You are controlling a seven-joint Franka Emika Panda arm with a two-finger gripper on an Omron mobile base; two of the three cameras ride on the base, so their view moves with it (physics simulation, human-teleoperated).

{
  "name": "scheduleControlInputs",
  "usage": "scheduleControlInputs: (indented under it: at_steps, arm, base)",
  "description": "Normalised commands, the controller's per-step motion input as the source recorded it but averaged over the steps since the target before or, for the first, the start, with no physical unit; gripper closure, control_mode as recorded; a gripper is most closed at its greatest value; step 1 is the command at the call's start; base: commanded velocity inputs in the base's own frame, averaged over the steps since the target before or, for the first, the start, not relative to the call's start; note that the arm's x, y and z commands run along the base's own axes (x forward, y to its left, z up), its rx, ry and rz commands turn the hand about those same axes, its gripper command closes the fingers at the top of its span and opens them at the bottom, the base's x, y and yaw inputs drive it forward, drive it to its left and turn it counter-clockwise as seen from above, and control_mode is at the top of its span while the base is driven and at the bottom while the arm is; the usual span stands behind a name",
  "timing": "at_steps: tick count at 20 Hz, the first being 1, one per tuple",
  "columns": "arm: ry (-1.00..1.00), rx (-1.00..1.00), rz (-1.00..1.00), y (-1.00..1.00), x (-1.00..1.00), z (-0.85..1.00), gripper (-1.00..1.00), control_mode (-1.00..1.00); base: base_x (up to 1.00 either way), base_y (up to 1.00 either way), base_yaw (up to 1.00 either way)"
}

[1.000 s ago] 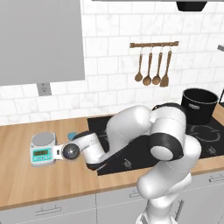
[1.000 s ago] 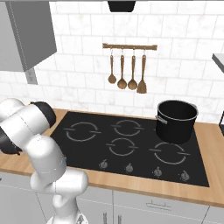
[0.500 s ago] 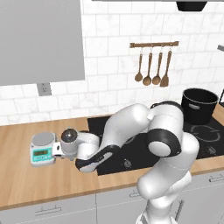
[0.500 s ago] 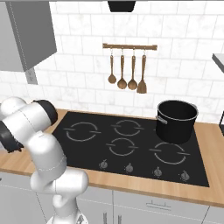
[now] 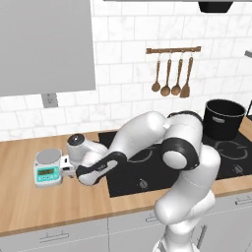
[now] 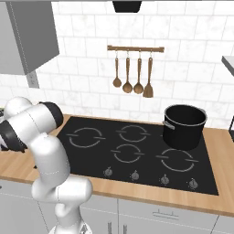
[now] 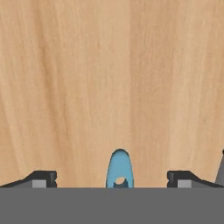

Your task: Put the onion and lime in the pot. Retrieve the spatula and lightly stir the vegetables in the pot.

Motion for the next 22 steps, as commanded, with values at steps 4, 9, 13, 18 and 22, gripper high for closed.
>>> scheduleControlInputs:
  at_steps: [4, 9, 13, 18, 22]
  arm:
    - [-0.02, -0.22, -0.02, 0.11, 0.00, -0.12, -1.00, -1.00]
    - [0.00, -0.08, -0.04, 0.11, 0.01, -0.06, -1.00, -1.00]
    - [0.00, 0.00, -0.06, 0.03, 0.01, -0.01, -1.00, -1.00]
    - [-0.02, 0.00, -0.06, 0.00, 0.05, -0.03, -1.00, -1.00]
    - [-0.09, 0.00, -0.03, 0.00, 0.06, 0.00, -1.00, -1.00]
  base:
    - [0.00, 0.00, 0.00]
    - [0.00, 0.00, 0.00]
    - [0.00, 0.00, 0.00]
    - [0.00, 0.00, 0.00]
    - [0.00, 0.00, 0.00]
